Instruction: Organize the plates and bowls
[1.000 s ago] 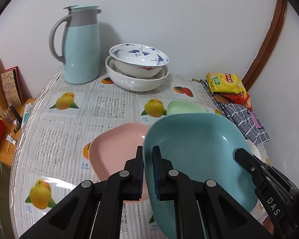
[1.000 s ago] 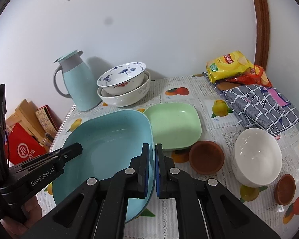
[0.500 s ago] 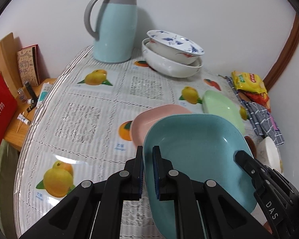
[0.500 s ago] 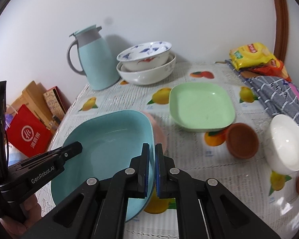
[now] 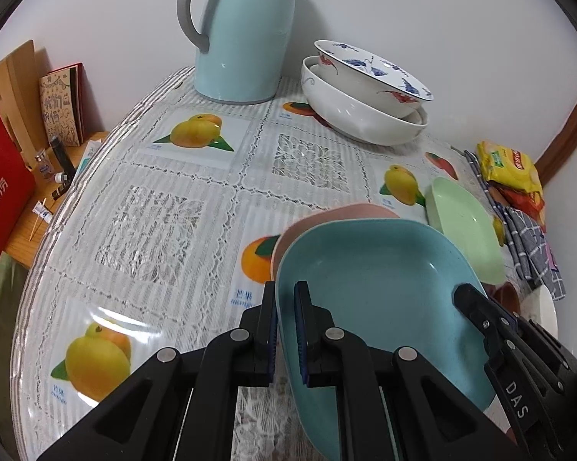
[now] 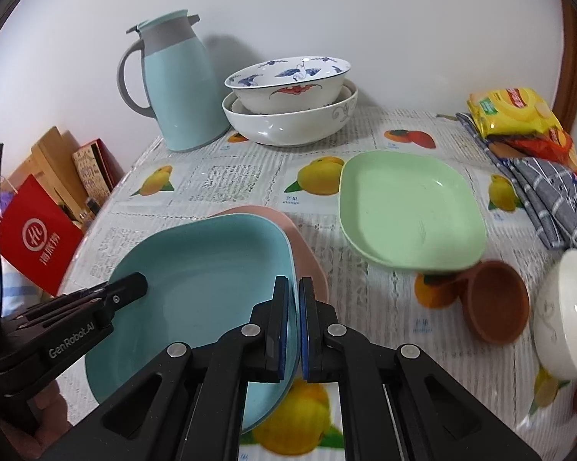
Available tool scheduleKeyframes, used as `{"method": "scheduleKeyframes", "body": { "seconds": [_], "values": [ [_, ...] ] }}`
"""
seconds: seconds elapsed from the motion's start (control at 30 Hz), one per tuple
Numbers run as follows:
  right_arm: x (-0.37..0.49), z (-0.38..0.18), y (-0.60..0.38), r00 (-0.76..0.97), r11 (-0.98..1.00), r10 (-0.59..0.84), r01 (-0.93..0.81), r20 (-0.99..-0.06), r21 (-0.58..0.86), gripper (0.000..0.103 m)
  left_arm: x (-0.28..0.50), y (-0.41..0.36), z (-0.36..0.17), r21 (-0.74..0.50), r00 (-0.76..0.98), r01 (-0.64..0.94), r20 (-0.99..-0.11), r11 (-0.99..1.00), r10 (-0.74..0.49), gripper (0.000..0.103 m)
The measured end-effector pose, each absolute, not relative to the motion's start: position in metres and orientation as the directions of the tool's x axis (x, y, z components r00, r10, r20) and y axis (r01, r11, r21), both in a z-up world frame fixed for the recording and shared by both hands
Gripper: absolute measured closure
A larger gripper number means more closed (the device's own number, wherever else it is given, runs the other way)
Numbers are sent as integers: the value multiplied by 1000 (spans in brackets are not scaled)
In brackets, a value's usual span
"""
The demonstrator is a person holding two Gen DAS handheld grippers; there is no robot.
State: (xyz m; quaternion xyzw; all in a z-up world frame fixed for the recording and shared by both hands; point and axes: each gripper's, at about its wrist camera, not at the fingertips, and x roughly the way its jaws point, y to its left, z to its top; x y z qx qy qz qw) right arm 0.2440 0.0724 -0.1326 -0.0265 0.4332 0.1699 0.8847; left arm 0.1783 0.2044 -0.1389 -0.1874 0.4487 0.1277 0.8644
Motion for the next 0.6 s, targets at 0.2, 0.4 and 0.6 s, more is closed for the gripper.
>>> {"method": "scheduleKeyframes", "body": {
  "seconds": [0.2, 0.4, 0.6],
  "values": [
    [264, -143, 78, 557, 929, 284, -361, -780, 81, 96, 188, 206, -146, -201, 573, -395, -816, 896, 69, 94],
    [278, -152, 90, 562, 911, 262, -413, -785, 8, 93, 191, 211, -152, -219, 574, -392, -817, 894, 51, 92],
    [279, -153, 94, 574, 893, 267, -449, -774, -25, 89, 189, 208, -151, -200, 575, -374, -816, 906, 57, 89]
  ]
}}
